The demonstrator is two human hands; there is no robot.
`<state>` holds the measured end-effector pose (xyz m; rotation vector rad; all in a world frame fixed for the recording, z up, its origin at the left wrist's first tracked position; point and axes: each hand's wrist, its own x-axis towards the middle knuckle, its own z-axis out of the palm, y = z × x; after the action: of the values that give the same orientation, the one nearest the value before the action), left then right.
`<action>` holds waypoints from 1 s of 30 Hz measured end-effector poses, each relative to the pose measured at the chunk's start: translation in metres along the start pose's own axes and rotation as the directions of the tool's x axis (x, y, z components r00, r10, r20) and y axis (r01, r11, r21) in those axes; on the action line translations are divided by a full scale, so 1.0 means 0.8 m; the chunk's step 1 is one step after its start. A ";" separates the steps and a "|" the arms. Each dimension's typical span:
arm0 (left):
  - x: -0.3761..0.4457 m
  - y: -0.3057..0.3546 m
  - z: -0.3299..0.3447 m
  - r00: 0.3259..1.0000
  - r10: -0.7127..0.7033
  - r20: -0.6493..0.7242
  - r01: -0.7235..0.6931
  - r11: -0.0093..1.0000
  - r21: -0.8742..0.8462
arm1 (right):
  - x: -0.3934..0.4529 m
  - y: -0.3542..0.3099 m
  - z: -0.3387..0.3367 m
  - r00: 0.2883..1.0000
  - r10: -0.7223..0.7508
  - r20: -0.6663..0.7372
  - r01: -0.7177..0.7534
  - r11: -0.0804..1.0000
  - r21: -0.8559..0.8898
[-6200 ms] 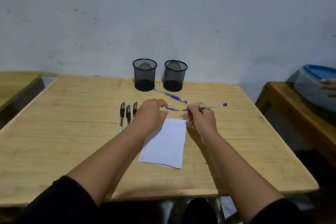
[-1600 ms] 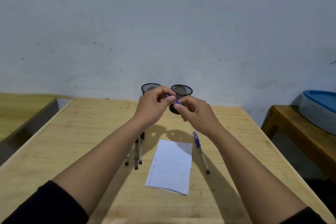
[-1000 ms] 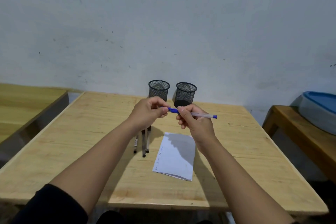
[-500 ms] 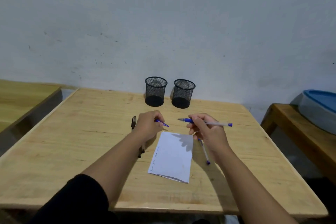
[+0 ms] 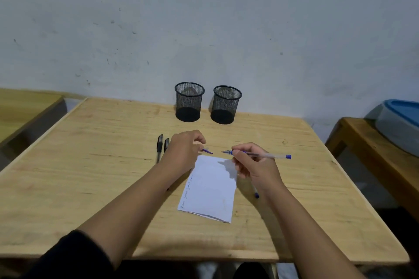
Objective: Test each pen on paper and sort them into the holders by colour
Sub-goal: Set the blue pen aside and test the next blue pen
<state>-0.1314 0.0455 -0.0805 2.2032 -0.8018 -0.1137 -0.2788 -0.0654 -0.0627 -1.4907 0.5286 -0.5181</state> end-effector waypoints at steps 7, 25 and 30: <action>-0.127 -0.031 -0.001 0.977 0.212 0.009 -0.211 0.968 0.135 | 0.023 0.020 0.041 0.997 0.040 0.067 -0.023 0.972 -0.233; -0.138 -0.034 0.009 0.971 0.236 -0.026 -0.231 0.963 0.136 | 0.042 0.044 0.074 0.934 -0.117 0.336 0.281 0.823 -0.494; -0.137 -0.033 0.009 0.972 0.234 -0.028 -0.229 0.965 0.131 | 0.042 0.042 0.073 0.934 -0.140 0.328 0.292 0.828 -0.478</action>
<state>-0.2074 0.1181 -0.1222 2.2035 -1.0612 0.1028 -0.2164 -0.0398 -0.0957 -2.1298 0.2790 -0.3388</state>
